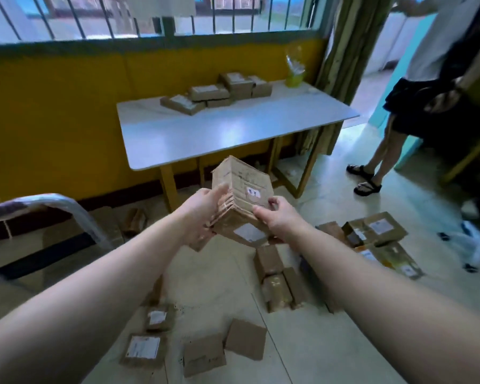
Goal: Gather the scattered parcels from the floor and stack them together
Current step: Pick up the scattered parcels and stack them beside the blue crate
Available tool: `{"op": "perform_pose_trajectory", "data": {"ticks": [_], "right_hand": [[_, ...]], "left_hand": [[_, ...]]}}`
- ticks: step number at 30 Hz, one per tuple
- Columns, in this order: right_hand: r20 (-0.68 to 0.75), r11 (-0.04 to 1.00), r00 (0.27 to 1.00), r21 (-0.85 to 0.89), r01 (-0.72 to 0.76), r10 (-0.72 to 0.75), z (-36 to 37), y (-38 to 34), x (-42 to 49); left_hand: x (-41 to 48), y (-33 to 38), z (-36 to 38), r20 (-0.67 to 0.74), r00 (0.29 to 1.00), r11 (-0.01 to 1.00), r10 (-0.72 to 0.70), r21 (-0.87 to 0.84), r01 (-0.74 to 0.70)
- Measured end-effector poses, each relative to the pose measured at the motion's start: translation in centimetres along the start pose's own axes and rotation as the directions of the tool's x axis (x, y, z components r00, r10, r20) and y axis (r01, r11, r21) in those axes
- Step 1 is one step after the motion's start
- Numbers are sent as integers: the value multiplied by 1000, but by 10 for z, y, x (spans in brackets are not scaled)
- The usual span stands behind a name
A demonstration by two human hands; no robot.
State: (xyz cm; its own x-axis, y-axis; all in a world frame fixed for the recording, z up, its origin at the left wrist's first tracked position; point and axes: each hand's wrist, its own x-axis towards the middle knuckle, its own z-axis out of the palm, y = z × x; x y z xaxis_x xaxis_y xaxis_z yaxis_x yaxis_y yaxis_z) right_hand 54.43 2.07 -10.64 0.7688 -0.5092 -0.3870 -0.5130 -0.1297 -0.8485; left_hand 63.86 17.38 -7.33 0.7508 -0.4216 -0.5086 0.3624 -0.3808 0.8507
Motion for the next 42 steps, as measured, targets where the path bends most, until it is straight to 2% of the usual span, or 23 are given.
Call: {"op": "perform_pose_trajectory", "data": {"ticks": [3,5,9,14,17,19,22,24,27,30,35,42], "right_hand": [[-78,985,987,-109,131,-139,-64,8,-26],[-143,975,970,-133,180,-199,-109,15,-42],[-231,985,960,-102,139,-159,-201,32,-68],[-340,973,940,215,90,-12,-290,54,-76],[-318,910,945,409,64,76,-325,71,-69],[-353,856,927,512,75,131,-343,83,-57],[-446,801,871,588,111,206,-373,92,-33],[-496,785,834,605,134,240,-396,93,-18],[-550,839,794,536,97,260,-433,98,-4],[-580,906,783,420,53,224,-472,108,1],[-465,906,855,422,-16,232,-527,130,11],[-382,981,919,192,-19,93,-613,170,51]], "left_hand": [[-19,18,61,-37,998,989,59,136,-53],[-29,28,103,-21,995,986,100,139,-96],[-41,53,175,138,976,971,171,142,-190],[-40,77,235,402,909,961,110,191,-201],[-24,90,266,454,887,959,84,206,-196],[-7,99,290,459,884,957,91,204,-204],[26,113,330,441,893,968,90,171,-182],[45,123,361,488,871,980,56,141,-142],[67,141,408,525,848,987,68,89,-134],[86,161,449,524,845,984,108,67,-167],[109,175,507,529,837,973,139,84,-214],[130,182,592,492,865,982,105,85,-167]]}}
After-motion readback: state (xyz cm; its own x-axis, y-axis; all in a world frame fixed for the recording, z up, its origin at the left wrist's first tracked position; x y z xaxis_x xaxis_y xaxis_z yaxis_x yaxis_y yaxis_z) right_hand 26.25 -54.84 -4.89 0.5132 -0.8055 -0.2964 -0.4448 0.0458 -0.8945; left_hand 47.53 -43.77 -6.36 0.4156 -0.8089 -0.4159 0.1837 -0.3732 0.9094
